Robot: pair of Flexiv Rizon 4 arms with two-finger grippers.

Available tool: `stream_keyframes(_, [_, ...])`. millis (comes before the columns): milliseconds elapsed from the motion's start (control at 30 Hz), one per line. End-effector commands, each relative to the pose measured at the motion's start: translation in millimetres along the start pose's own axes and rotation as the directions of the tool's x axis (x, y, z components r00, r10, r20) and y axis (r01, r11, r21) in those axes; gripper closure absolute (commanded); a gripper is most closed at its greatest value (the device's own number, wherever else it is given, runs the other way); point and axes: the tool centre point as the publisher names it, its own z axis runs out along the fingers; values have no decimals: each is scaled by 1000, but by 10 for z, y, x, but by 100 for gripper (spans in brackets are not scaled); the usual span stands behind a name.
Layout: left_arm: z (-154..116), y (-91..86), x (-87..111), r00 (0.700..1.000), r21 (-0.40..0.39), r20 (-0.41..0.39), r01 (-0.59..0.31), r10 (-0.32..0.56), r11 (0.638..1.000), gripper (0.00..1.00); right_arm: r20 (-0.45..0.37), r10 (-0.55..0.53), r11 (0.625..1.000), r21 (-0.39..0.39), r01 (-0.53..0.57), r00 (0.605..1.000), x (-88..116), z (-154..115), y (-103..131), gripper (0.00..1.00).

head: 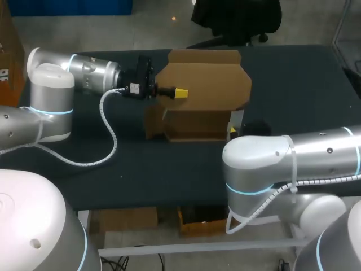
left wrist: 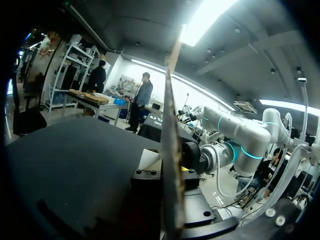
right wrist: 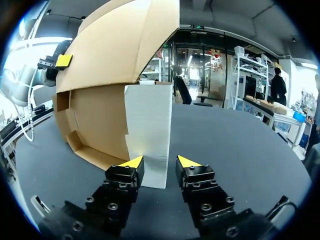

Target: Assemble the packaging by folding the flat box into shape, placing the metal phone stand inside, and closing the box properly

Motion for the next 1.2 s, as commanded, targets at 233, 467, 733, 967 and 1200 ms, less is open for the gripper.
stream_keyframes(233, [7, 33, -15, 1000, 0, -4, 1, -1, 1000, 100, -105, -15, 1000, -13, 13, 994, -70, 12, -14, 60])
stream_keyframes(467, [7, 33, -15, 1000, 0, -4, 1, -1, 1000, 100, -185, -53, 998, -29, 49, 981, -104, 7, 6, 61])
stream_keyframes(733, [7, 33, -15, 1000, 0, -4, 1, -1, 1000, 100, -255, -71, 997, -37, 63, 964, -82, 94, 13, 62])
stream_keyframes(967, [7, 33, -15, 1000, 0, -4, 1, -1, 1000, 100, -282, -75, 997, -32, 68, 957, -17, 171, 13, 62])
stream_keyframes(1200, [7, 33, -15, 1000, 0, -4, 1, -1, 1000, 100, -254, -58, 998, -30, 52, 965, 26, 221, 8, 63])
